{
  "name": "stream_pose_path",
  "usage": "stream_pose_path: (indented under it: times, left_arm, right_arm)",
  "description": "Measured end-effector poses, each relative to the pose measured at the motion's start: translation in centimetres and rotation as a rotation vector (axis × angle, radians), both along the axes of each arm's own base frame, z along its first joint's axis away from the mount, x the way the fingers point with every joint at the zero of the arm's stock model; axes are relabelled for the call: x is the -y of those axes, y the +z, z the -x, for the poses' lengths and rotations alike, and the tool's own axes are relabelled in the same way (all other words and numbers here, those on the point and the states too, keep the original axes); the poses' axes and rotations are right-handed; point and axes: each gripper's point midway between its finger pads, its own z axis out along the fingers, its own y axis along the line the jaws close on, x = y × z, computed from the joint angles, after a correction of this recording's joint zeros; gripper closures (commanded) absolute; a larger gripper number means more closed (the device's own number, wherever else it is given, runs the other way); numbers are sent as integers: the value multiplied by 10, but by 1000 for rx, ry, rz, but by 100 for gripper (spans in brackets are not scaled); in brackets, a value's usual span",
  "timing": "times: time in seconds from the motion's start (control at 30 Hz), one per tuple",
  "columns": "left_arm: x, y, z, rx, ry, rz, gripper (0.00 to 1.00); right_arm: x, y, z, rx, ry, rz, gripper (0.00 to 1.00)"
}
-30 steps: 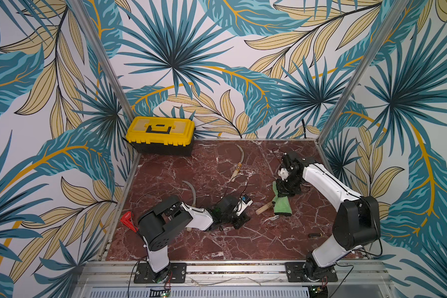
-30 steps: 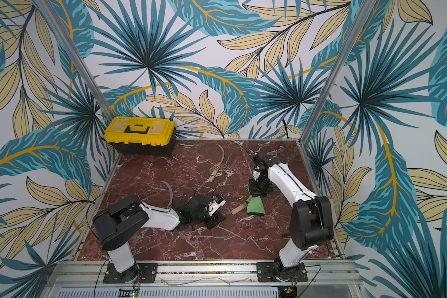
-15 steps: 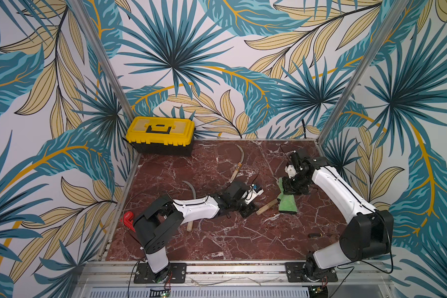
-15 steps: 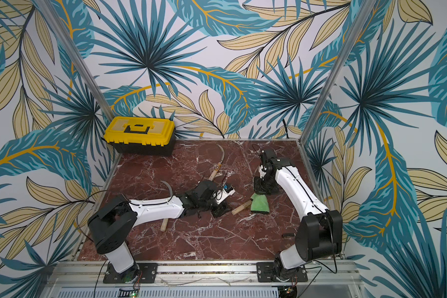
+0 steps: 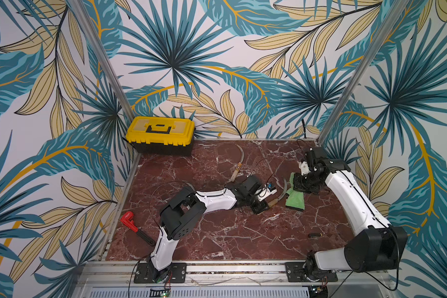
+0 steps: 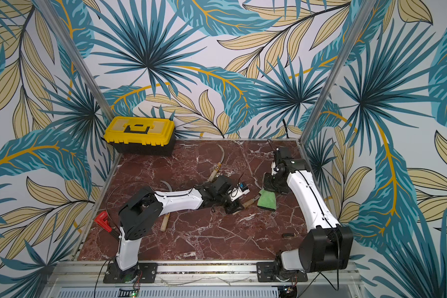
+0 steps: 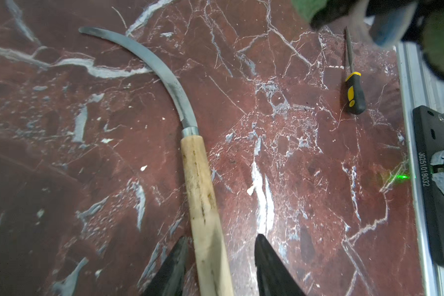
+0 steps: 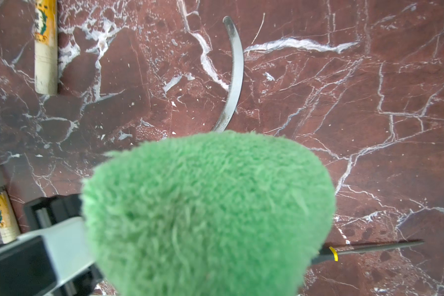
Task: Wipe small sickles with rags
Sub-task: Wipe the small sickle at the center of the board.
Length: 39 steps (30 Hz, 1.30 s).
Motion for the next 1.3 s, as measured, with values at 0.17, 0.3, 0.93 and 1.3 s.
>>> stream_pose_path:
  times: [0.17, 0.3, 0.93, 1.3]
  left_arm:
    - [14, -10, 1, 14, -11, -17, 56]
    - [22, -17, -1, 30, -11, -30, 56]
    - [15, -42, -23, 100, 75, -122, 64]
    - [12, -43, -23, 86, 107, -107, 100]
  right_arm:
    - [4, -8, 4, -18, -17, -14, 91]
    - [6, -10, 4, -19, -27, -21, 91]
    - [4, -10, -1, -9, -26, -44, 91]
    - [18, -19, -57, -22, -63, 28, 93]
